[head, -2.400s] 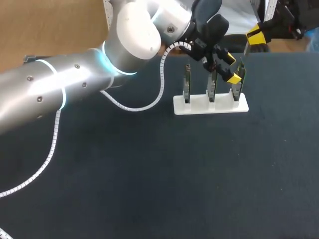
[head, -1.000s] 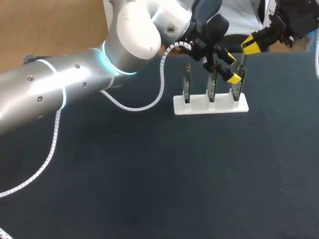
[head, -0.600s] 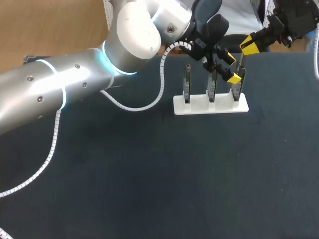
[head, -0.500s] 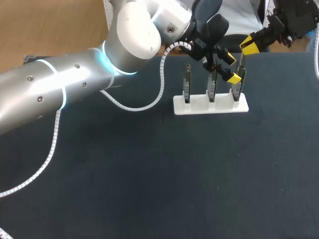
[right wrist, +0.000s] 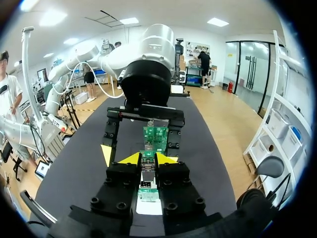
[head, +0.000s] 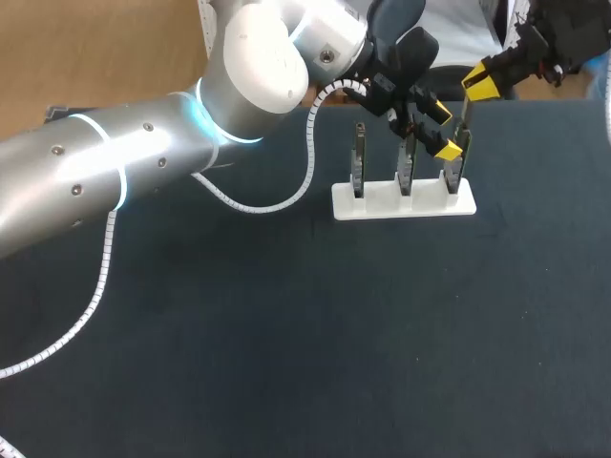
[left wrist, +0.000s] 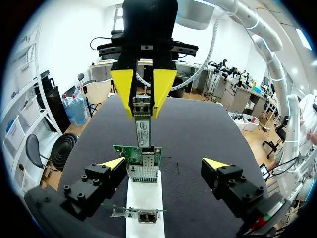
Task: Pick up the optical module with the left hand, and insert it into the network port with the right hand.
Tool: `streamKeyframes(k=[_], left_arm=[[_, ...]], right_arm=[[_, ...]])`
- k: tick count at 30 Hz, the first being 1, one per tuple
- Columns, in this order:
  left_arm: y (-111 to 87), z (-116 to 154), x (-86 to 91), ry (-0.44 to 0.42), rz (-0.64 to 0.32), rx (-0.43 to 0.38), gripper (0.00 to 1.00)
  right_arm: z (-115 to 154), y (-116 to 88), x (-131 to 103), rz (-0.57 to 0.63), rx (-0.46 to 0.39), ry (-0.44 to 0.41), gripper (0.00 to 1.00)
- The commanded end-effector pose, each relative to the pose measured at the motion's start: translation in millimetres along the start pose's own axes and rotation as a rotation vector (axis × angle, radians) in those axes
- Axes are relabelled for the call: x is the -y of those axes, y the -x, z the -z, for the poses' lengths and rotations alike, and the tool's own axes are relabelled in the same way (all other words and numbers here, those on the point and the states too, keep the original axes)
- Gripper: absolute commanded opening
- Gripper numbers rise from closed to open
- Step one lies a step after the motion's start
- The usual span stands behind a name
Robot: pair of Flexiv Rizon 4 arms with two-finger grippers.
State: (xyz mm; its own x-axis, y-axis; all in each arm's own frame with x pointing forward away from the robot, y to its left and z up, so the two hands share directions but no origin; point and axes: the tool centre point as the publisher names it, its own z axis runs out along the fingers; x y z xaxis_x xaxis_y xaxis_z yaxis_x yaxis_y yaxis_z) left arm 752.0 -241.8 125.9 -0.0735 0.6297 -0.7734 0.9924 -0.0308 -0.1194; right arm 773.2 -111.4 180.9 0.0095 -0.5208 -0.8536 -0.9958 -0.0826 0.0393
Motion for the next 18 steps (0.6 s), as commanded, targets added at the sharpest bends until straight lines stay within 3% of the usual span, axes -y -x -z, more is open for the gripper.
streamKeyframes(k=[1,18], left_arm=[[1.0,-0.6,-2.5,-0.005,-0.001,-0.004,1.0],[1.0,-0.6,-2.5,-0.005,-0.001,-0.004,1.0]], right_arm=[[-4.7,-0.3,-6.1,0.003,-0.018,-0.01,0.0],[-5.2,-5.3,-7.2,-0.015,-0.024,-0.013,0.0]])
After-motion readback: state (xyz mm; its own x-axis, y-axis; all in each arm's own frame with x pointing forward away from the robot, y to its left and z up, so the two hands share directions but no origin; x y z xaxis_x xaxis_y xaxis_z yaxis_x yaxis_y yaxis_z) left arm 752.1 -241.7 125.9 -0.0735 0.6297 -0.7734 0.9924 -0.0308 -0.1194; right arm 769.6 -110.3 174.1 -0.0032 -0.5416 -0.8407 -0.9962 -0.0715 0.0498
